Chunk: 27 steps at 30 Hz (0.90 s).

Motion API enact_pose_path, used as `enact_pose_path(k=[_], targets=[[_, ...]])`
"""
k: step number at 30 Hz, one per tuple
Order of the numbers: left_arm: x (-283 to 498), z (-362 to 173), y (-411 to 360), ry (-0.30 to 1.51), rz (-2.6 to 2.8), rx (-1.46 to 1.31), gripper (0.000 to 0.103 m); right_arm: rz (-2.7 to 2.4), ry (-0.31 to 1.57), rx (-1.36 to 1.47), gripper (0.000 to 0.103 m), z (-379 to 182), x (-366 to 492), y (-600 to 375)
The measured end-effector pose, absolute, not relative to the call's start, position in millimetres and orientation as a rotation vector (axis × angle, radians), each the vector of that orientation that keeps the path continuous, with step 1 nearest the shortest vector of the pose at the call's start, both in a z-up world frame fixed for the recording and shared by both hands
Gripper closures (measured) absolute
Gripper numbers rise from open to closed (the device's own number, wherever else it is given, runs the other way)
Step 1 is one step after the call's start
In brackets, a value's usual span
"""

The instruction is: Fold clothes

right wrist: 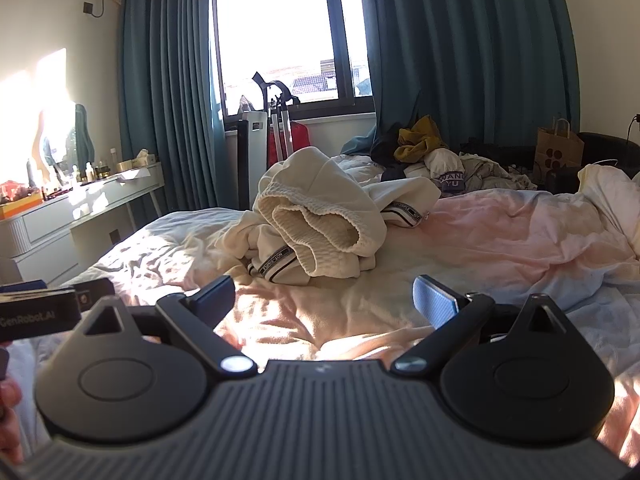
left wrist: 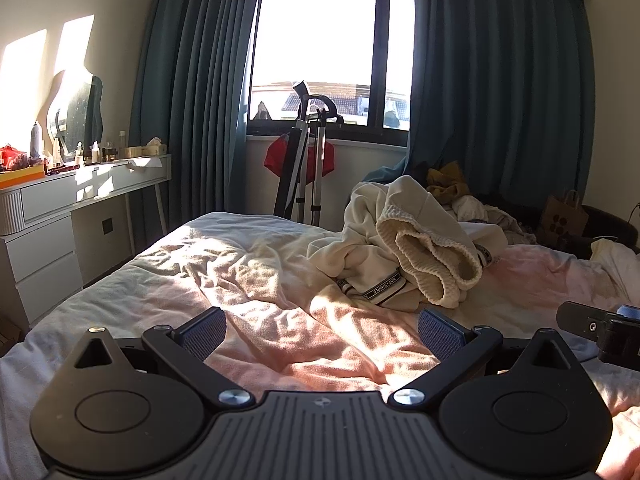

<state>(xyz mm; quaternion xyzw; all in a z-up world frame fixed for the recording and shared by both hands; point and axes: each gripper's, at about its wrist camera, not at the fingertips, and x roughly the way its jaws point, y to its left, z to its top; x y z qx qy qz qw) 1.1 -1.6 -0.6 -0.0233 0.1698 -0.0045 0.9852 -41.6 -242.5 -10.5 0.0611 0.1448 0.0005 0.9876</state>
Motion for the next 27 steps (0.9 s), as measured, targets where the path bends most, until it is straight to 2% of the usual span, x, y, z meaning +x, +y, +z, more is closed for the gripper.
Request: enact_pose_path(k=[27], targets=[[1.0, -5.2, 2.4, 0.383, -0.007, -0.040, 0.000, -0.006, 0.299, 0.128, 0.006, -10.8, -41.2, -242.9]])
